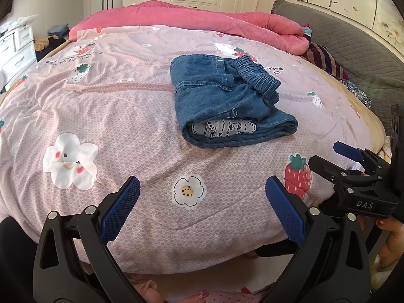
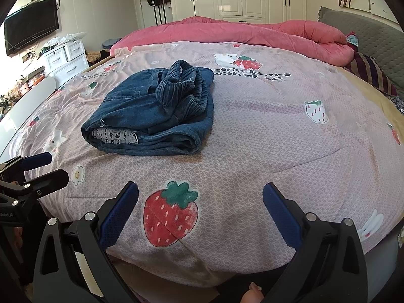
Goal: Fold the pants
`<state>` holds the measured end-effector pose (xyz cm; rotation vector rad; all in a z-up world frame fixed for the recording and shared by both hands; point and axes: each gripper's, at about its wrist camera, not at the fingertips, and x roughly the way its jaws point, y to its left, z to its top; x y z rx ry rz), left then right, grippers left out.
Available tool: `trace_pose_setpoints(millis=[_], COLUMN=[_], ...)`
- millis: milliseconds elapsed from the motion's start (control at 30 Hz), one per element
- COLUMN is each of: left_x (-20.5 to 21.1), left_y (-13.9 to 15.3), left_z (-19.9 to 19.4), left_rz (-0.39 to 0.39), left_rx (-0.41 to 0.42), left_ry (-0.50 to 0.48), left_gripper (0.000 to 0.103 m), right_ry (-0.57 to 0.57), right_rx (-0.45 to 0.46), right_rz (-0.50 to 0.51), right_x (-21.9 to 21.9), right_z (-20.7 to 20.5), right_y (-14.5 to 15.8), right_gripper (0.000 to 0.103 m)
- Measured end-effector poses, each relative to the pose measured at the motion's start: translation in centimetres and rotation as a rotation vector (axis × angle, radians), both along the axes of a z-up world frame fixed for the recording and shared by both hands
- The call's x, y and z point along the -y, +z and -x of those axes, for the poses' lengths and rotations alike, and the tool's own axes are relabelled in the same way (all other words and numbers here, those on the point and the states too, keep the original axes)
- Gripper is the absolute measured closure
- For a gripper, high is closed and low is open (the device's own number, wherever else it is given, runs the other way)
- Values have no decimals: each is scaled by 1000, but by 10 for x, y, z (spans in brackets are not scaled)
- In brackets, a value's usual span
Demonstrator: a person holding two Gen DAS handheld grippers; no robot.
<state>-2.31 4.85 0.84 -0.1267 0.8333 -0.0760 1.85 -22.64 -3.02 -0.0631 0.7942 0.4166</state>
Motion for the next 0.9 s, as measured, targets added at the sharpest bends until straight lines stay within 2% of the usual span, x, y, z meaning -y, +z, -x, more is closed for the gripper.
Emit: trace_pose_setpoints(millis=[167,267,433,533,600,667,733,833,900], left_x=[0,-2,-19,-36,-51,-73,-95,-126,-155], left_y=[0,-1,4,19,37,53,58,50,36], left_z=[1,-1,-6,-13,-17,-28,-48,-83,-107], left_rz=[-18,-85,-56,-24,-51,-38,-55,-143,-133], left_rx=[-2,-2,5,55,132,171,144,70,8], left_ry=[-3,56,87,116,165,200,228,283,319], left_gripper=[9,9,9,10,10,10,9,9,9], right_ry=[-6,-16,-29,-58,-91,-119,-149,-225,-297], right_rx=[0,0,0,-5,-1,3,11,12,-23], right_rz=[10,13,20,20,28,37,41,33,18], right_x=[0,2,8,18,26,37,48,77,103], right_z=[-1,-3,-8,-19,-31,-46,-60,-97,-132], right_y=[-1,-2,-3,-4,-3,-1,2,6,5], right_gripper=[4,4,4,4,5,4,4,4,4])
